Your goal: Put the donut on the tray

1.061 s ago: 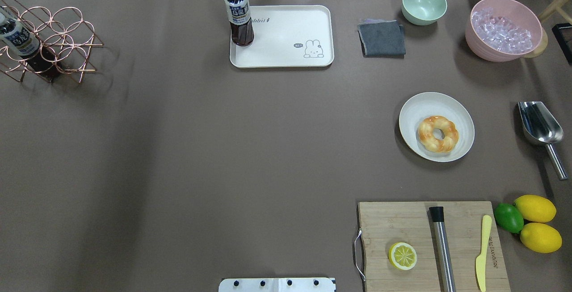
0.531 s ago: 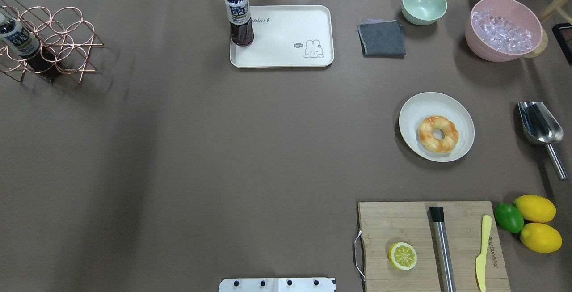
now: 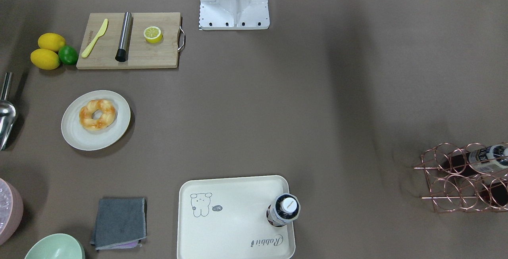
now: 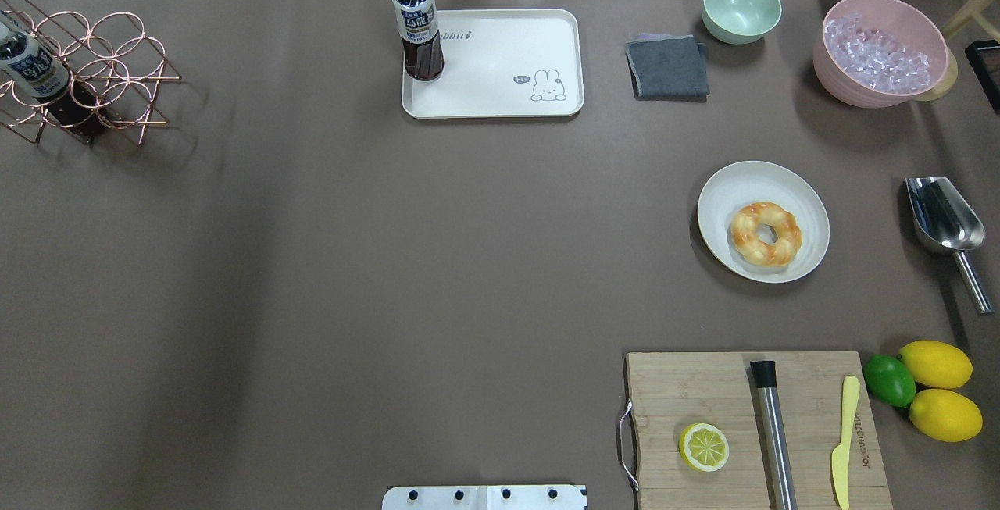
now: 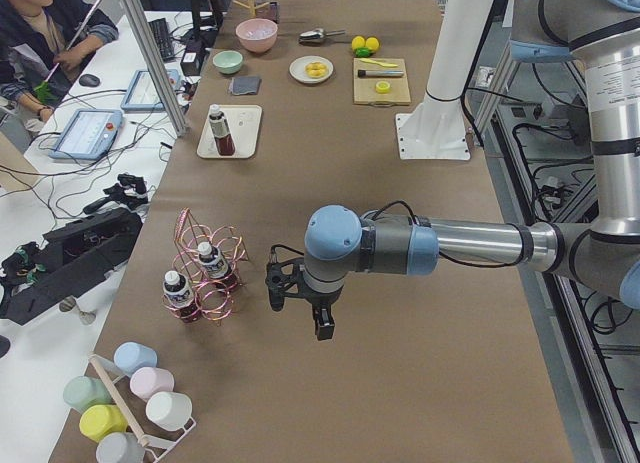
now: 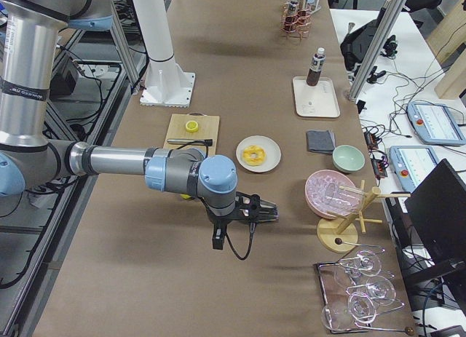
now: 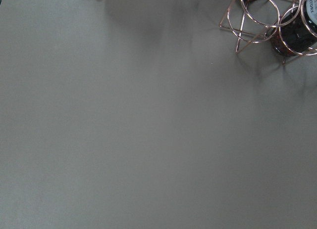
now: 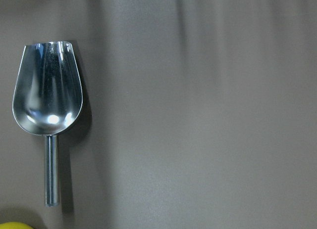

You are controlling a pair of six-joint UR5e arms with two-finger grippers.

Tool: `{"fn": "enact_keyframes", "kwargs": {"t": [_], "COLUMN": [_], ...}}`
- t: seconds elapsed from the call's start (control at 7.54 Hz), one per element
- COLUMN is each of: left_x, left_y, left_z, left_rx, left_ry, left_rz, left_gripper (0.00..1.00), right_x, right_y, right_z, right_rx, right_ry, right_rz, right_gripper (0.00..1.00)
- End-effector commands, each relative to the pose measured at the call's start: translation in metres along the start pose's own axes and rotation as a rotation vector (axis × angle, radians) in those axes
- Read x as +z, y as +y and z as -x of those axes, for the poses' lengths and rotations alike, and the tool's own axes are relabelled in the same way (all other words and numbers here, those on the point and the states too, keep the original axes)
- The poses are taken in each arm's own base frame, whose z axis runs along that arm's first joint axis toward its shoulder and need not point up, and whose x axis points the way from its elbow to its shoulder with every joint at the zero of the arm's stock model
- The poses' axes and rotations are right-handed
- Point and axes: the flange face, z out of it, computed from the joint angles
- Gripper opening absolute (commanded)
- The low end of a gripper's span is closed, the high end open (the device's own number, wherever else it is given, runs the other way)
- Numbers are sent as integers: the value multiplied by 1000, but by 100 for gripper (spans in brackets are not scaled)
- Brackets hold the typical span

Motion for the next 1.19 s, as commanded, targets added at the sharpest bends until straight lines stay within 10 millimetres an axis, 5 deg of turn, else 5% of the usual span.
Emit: {"fn": "enact_keyframes", "kwargs": {"t": [0.0,0.93,1.06], "left_x": [0,0,-1], "left_y": [1,1,0], "left_z": [0,-1,-1], "left_rx": [0,2,1], "left_ry": [0,2,2], "left_rz": [0,-1,-2], "left_gripper": [99,99,99], "right_x": [3,-3,-8], "right_y": [6,-10,7], "right_z": [-4,-2,-8], "right_rx": [14,25,45], "right_ry": [-4,-51,-125], "right_rz": [8,-13,-33], "right_gripper": [100,100,100]}}
